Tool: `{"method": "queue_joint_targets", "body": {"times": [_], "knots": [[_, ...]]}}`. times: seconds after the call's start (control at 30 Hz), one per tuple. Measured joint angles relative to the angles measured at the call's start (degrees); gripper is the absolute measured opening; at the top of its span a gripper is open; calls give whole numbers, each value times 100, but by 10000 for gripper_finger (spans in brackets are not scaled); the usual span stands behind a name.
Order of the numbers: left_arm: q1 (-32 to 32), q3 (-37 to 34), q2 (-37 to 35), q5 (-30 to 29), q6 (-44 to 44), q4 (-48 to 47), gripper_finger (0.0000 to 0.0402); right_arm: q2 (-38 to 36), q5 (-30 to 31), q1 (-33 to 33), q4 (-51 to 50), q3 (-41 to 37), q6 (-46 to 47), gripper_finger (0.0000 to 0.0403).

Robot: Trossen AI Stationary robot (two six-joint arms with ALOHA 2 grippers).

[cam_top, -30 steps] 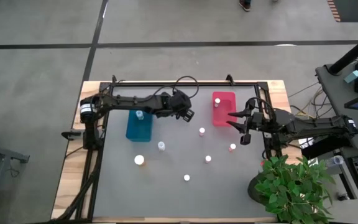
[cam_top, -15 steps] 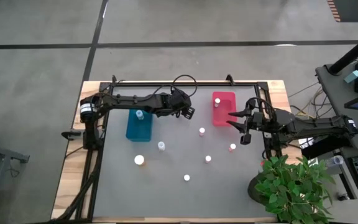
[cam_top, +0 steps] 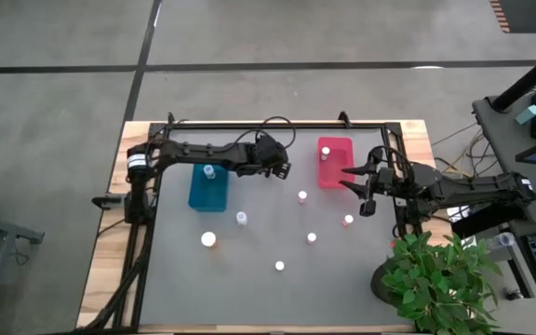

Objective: Pick and place medicine bottles into bin by pill shape (circle, oval)
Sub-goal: Put the top transparent capsule bottle into the blue bin

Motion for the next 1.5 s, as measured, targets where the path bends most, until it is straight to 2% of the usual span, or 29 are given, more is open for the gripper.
{"method": "queue_joint_targets", "body": {"times": [0.87, 1.0, 1.37, 1.5], "knots": [[-11, -271, 183, 52, -183, -21, 256, 2, 2, -1, -31, 0, -44, 134], [-13, -271, 183, 55, -164, -23, 232, 2, 2, 0, -31, 0, -44, 134], [-23, -275, 183, 130, -142, -19, 122, 2, 4, 0, -31, 0, -44, 134], [-51, -275, 183, 129, -140, -17, 114, 2, 4, -2, -31, 0, -44, 134]]}}
